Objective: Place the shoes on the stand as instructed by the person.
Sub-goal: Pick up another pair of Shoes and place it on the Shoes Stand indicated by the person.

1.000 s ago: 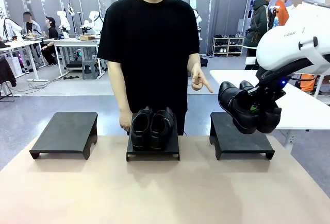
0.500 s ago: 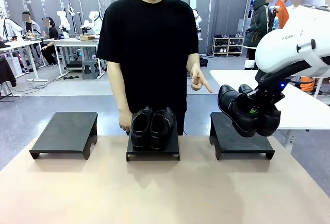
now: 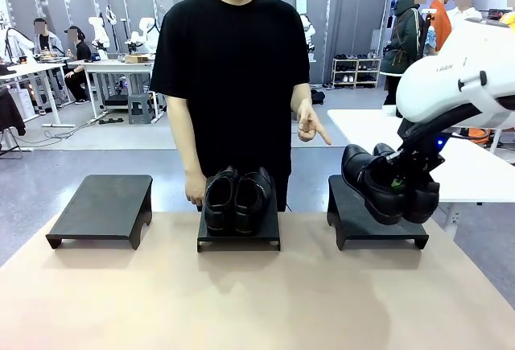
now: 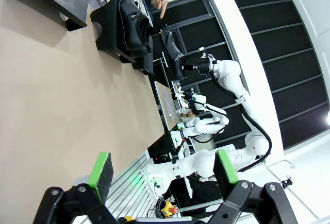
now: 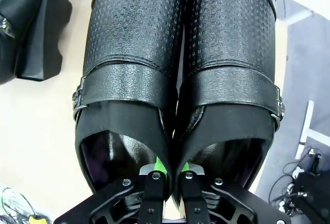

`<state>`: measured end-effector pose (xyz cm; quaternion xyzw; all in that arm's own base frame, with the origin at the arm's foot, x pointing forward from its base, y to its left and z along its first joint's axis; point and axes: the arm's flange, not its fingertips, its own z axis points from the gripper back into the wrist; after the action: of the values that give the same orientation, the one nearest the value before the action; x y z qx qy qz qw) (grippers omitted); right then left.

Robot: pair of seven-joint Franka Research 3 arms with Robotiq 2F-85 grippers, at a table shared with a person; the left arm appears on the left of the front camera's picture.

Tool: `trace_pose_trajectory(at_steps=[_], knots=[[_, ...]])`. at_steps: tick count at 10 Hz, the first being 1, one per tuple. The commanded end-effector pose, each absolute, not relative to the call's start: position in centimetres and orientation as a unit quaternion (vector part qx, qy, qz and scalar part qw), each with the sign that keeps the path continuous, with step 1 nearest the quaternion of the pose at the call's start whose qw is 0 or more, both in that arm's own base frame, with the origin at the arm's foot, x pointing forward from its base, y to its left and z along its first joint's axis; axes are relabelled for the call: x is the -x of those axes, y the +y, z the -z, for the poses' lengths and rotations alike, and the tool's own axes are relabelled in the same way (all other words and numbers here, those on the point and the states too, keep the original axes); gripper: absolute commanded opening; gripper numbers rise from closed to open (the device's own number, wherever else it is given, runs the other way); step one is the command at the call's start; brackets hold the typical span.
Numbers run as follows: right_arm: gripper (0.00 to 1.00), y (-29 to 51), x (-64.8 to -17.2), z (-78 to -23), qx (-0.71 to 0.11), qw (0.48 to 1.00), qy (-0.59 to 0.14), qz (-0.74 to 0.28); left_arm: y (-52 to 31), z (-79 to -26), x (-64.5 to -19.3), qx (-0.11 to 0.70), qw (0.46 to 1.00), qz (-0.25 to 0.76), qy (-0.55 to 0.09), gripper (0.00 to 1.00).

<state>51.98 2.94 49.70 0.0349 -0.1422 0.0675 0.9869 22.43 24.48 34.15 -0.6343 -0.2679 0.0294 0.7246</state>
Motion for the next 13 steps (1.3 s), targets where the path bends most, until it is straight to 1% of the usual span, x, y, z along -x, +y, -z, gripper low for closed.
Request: trace_pose_trajectory(at_steps=[1, 6, 10, 13], knots=[[0.07, 3.3, -54.1, -50.3, -0.025, 0.988, -0.15, -0.034, 24.4, -34.3, -22.1, 0.637, 0.722, -0.024, -0.27, 1.0], [0.07, 3.3, -59.2, -48.3, -0.025, 0.989, -0.143, -0.006, 24.4, -34.3, -22.1, 0.637, 0.722, -0.024, -0.27, 1.0], [0.07, 2.8, -61.3, -47.2, -0.018, 0.989, -0.144, 0.007, 24.4, -34.3, -22.1, 0.637, 0.722, -0.024, -0.27, 1.0], [0.07, 2.8, -63.0, -46.0, -0.014, 0.992, -0.124, -0.002, 24.4, -34.3, -22.1, 0.637, 0.722, -0.024, -0.27, 1.0]])
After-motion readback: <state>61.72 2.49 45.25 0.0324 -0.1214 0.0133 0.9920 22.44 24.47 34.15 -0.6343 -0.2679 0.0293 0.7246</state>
